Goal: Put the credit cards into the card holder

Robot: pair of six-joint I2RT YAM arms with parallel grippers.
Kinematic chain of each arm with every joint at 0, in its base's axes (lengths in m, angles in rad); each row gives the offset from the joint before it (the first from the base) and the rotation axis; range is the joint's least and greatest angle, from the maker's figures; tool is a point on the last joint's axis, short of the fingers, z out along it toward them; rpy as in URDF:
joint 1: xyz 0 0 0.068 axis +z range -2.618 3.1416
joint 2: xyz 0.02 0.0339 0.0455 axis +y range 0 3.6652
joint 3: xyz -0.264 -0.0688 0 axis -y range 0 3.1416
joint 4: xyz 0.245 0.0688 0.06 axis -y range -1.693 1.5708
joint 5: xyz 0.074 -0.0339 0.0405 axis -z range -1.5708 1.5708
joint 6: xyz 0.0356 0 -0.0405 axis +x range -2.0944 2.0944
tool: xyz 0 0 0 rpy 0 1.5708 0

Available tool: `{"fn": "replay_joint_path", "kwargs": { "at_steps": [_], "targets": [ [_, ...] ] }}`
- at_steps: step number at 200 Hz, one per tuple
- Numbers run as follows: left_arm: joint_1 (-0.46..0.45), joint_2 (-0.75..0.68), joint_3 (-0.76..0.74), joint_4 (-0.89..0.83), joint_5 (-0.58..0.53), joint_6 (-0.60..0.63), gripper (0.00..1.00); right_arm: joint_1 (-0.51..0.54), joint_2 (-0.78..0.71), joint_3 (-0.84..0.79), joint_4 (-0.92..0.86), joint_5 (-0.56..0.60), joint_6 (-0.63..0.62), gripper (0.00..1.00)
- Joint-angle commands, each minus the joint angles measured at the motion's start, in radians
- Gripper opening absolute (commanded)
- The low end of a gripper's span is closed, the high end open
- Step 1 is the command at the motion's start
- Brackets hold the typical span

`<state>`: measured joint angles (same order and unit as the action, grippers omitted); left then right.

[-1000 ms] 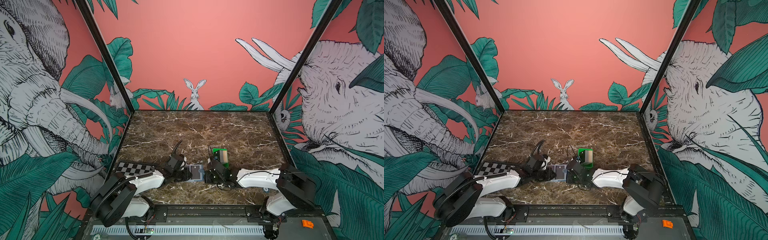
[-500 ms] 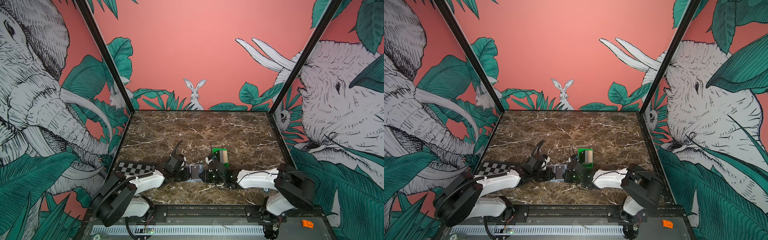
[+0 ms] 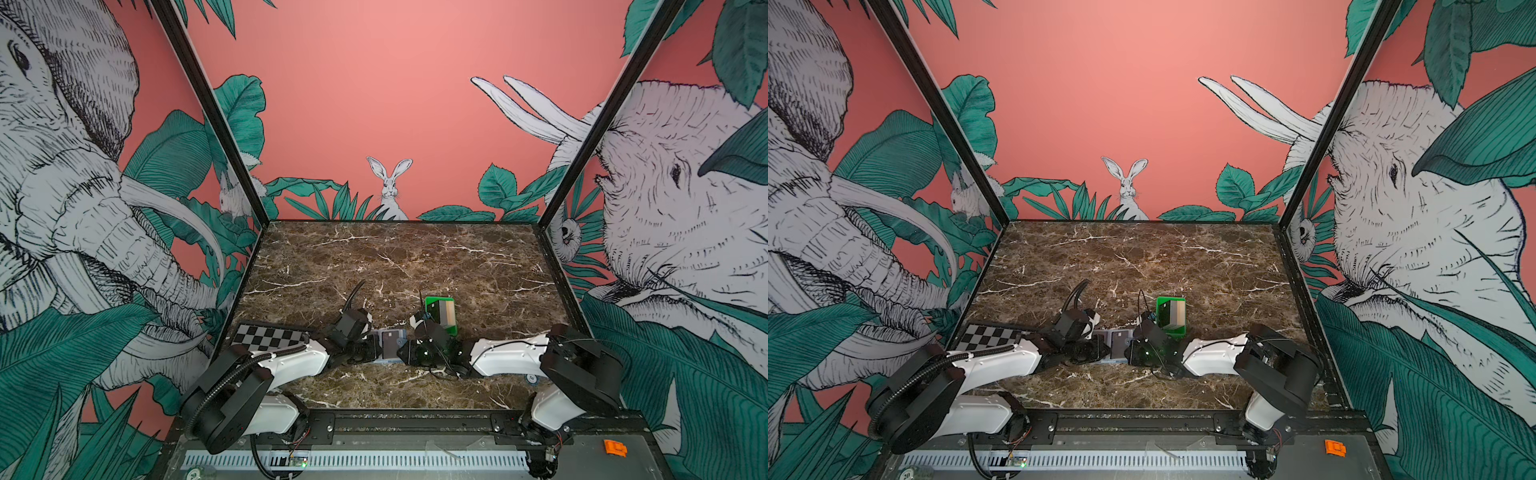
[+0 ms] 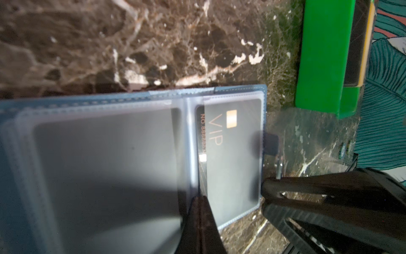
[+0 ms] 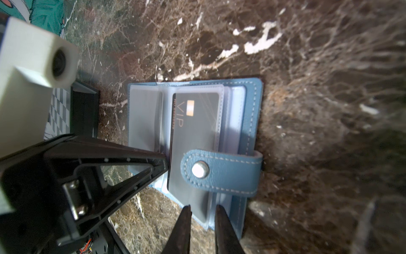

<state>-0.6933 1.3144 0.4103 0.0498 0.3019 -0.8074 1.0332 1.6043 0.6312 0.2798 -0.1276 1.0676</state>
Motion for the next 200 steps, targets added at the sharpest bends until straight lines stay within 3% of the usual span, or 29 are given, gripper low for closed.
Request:
{"fn": "replay_joint_path", "kwargs": {
  "at_steps": [1, 200],
  "targets": [
    [-0.002, 0.001, -0.019, -0.053, -0.032, 0.004, 0.04, -0.004, 0.022, 0.014, 0.024, -0.012, 0.0, 0.21],
    [0.0, 0.007, -0.028, -0.041, -0.029, -0.002, 0.04, -0.004, -0.035, 0.014, -0.033, 0.02, -0.02, 0.18]
  ]
}}
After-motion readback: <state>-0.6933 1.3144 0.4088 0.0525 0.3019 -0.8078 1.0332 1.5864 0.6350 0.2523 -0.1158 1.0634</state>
